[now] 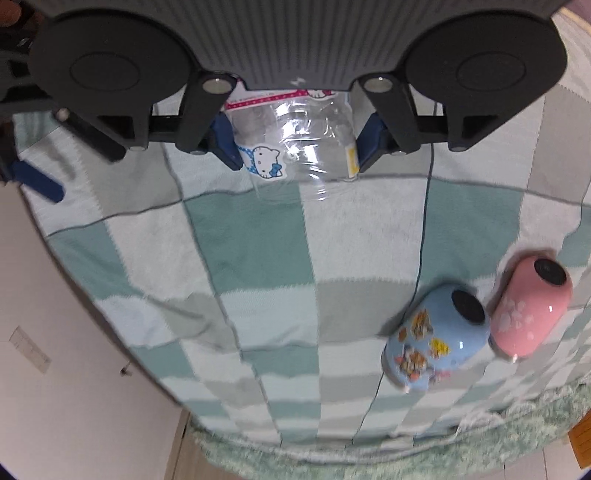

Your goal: Flip cup upright

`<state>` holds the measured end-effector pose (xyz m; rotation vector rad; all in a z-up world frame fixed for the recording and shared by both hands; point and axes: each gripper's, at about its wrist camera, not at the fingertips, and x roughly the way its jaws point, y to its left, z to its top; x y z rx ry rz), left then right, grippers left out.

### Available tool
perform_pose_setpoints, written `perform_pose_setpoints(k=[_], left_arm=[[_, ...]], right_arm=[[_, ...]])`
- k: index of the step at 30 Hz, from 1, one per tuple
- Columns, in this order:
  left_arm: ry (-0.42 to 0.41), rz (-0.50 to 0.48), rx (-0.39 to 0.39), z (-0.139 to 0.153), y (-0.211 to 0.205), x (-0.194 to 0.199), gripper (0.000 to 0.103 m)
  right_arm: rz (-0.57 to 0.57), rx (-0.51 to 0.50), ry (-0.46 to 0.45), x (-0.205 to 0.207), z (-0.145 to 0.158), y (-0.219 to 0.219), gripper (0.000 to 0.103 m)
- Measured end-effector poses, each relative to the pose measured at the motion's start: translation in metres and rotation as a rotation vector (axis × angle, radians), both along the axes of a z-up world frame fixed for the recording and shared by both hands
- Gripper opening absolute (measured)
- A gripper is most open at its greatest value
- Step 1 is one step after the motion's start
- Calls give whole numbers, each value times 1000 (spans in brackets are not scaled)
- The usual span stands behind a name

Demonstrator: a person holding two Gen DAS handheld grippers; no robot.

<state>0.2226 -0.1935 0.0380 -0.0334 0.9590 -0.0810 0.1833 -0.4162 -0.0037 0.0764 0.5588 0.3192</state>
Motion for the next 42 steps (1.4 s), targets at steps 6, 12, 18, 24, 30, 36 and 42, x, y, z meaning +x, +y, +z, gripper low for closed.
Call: perform_pose_setpoints(k=[6, 12, 18, 24, 30, 36, 42], left_arm=[[-214, -61, -52, 26, -12, -9, 67], [-428, -97, -28, 21, -36, 5, 68], [-552, -89, 8, -10, -43, 18, 71], [-586, -136, 17, -22, -36, -6, 77], [-605, -175, 8, -21, -28, -34, 65], [-545, -156, -14, -19, -22, -33, 74], [-383, -131, -97, 21, -22, 32, 98]], right_arm=[[-13, 34, -14, -9, 2, -4, 103], [-55, 38, -14, -14, 0, -7, 103], [-81, 20, -12, -14, 0, -9, 103], [-91, 18, -4, -12, -3, -7, 103], [-89, 17, -5, -18, -2, -3, 103], [-101, 19, -16, -29, 2, -4, 103], [-118, 9, -17, -30, 3, -8, 103]])
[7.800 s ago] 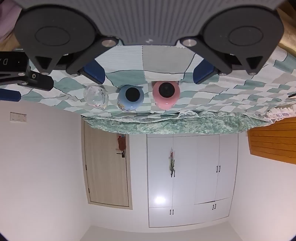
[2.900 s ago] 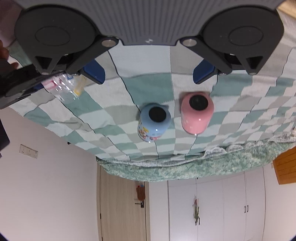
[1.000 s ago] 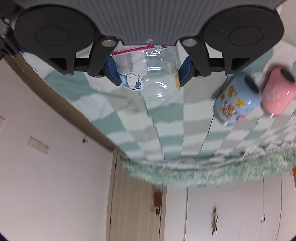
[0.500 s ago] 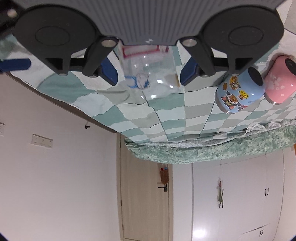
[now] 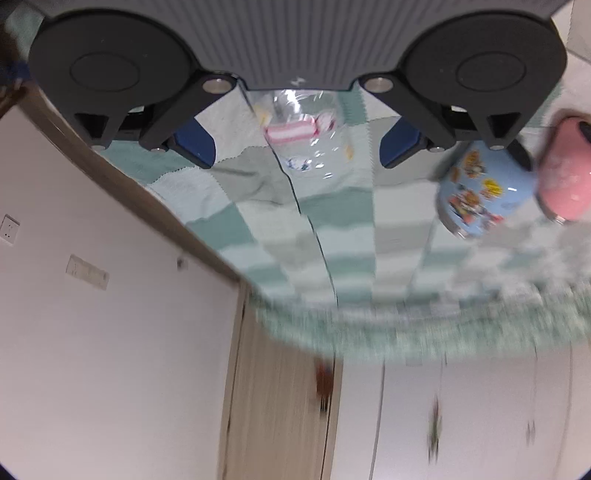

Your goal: Flip cup upright

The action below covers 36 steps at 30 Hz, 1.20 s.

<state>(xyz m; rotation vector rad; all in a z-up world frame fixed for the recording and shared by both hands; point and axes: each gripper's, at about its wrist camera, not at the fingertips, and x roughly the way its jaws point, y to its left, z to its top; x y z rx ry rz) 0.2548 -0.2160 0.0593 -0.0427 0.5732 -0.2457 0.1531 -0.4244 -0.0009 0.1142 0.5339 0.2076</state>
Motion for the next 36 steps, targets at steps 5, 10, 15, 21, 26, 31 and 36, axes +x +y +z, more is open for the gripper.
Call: perform_pose_setpoints(k=[5, 10, 15, 21, 26, 31, 36], left_arm=[[280, 20, 100, -1, -17, 77, 97], [394, 47, 73, -24, -10, 106, 63], [159, 4, 7, -9, 8, 44, 63], [-151, -5, 55, -27, 3, -47, 63], [-300, -5, 139, -37, -15, -93, 64], [-364, -33, 166, -49, -14, -130, 64], [-412, -43, 175, -57, -6, -161, 65]], right_arm=[[-6, -22, -5, 19, 1, -1, 103], [-9, -55, -3, 48, 3, -2, 103], [5, -57, -7, 51, 4, 0, 103], [11, -30, -3, 32, 5, 3, 103], [7, -22, -8, 8, 8, 2, 103], [-12, -10, -13, -15, 6, -3, 103], [-16, -7, -14, -37, 2, -1, 103]])
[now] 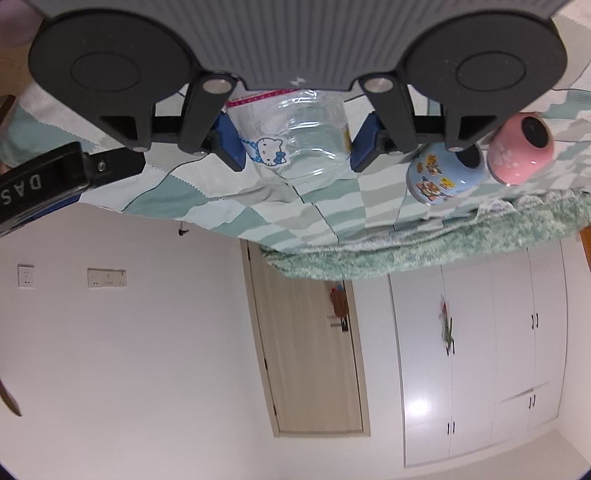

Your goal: Flip cup upright

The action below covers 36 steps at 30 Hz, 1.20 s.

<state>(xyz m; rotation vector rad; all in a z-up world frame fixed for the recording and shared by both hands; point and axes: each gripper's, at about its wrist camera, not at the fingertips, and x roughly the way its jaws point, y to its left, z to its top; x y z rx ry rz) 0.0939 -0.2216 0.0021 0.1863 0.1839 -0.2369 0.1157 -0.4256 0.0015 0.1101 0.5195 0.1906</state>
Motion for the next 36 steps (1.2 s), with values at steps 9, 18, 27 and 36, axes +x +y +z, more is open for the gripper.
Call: perform_pose_setpoints(k=[9, 18, 27, 36], left_arm=[[143, -7, -48, 22, 6, 12, 67], [212, 13, -65, 52, 18, 33, 66], [251, 7, -56, 50, 14, 41, 47], [308, -36, -71, 33, 12, 31, 40]], right_arm=[[-4, 2, -10, -29, 4, 8, 103], [-1, -4, -24, -31, 12, 10, 103], [7, -2, -16, -29, 11, 14, 103], [2, -3, -11, -29, 9, 13, 103]])
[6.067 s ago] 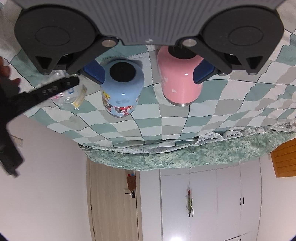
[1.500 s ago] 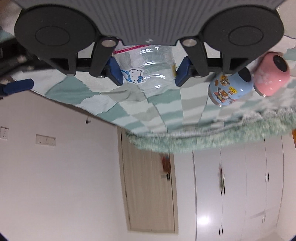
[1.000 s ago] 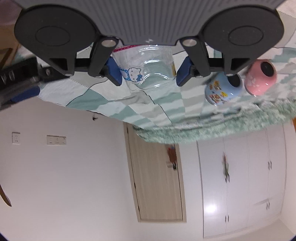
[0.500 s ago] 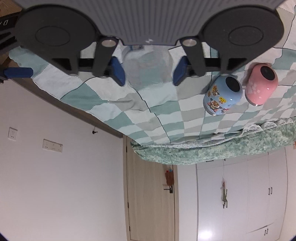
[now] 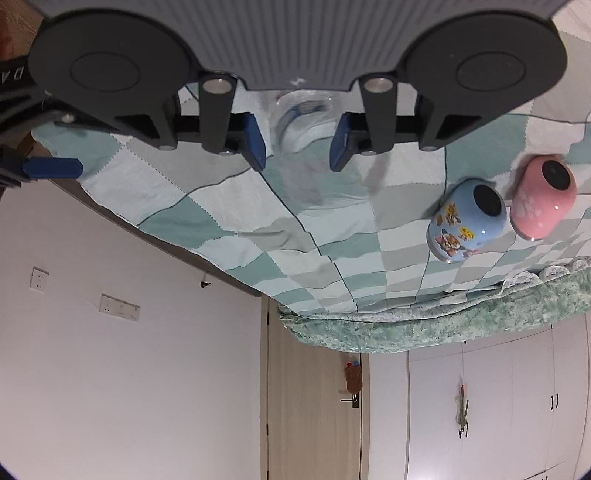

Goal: Flip cup upright
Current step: 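Lower the upright cup onto the bed and open the left gripper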

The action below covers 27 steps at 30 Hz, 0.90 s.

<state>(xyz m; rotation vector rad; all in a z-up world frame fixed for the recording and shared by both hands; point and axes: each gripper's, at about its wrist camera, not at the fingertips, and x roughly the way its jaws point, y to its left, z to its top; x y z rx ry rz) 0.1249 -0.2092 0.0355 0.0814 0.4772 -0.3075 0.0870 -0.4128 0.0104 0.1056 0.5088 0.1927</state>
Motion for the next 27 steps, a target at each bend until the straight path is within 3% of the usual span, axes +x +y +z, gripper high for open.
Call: perform_pose_setpoints(k=[8, 13, 18, 20, 27], left_arm=[[-63, -41, -24, 10, -3, -6, 41], [-86, -61, -36, 16, -2, -11, 47], [-164, -49, -71, 27, 20, -37, 92], [-207, -23, -73, 30, 35, -56, 103], [-287, 127, -62, 43, 105, -127, 103]], right_arm=[[1, -3, 4, 0, -2, 4, 103], [1, -7, 1, -1, -1, 6, 103], [27, 1, -46, -13, 5, 16, 103], [41, 6, -87, -24, 10, 25, 103], [83, 12, -265, -82, 31, 80, 103]])
